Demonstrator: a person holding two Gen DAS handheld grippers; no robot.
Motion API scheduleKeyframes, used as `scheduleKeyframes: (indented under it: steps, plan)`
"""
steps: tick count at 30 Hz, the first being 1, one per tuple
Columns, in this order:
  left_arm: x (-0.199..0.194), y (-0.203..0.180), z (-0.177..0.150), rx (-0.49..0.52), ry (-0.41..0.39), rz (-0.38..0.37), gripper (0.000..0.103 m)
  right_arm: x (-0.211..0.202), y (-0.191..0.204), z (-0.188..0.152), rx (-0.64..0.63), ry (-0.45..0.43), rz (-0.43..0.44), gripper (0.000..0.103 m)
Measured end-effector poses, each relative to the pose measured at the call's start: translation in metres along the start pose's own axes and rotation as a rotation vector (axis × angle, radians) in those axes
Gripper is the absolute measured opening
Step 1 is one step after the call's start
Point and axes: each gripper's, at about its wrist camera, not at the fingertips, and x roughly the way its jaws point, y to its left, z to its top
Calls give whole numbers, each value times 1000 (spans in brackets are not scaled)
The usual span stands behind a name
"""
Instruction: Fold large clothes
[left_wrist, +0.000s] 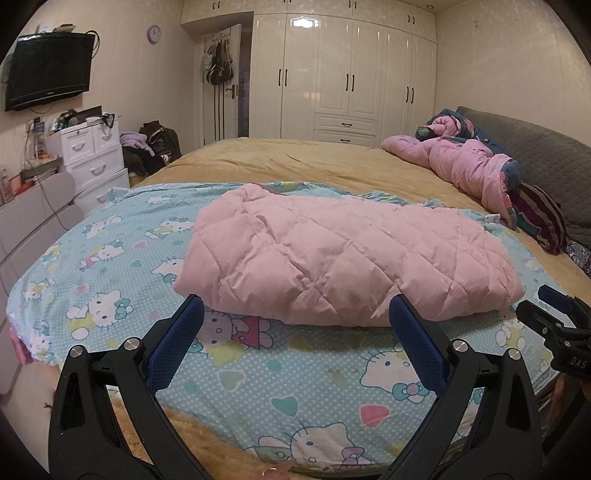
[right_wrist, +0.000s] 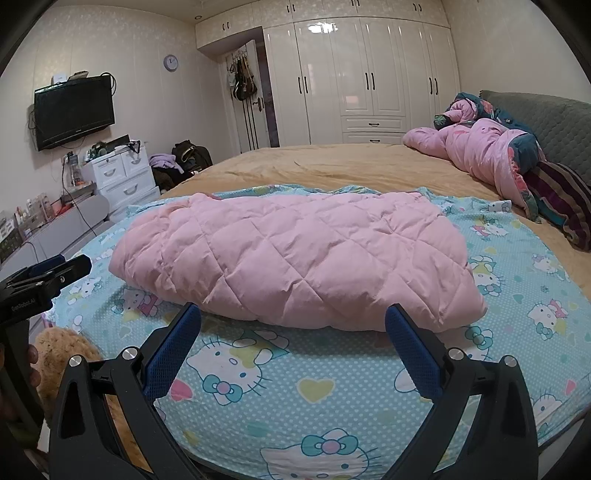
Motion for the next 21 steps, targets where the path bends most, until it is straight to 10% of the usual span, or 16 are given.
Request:
scheduleKeyframes:
  steps: [21]
  plan:
    - [28,34,-9,-46,81,57,94,10,-43,-25,141,91,-99,99]
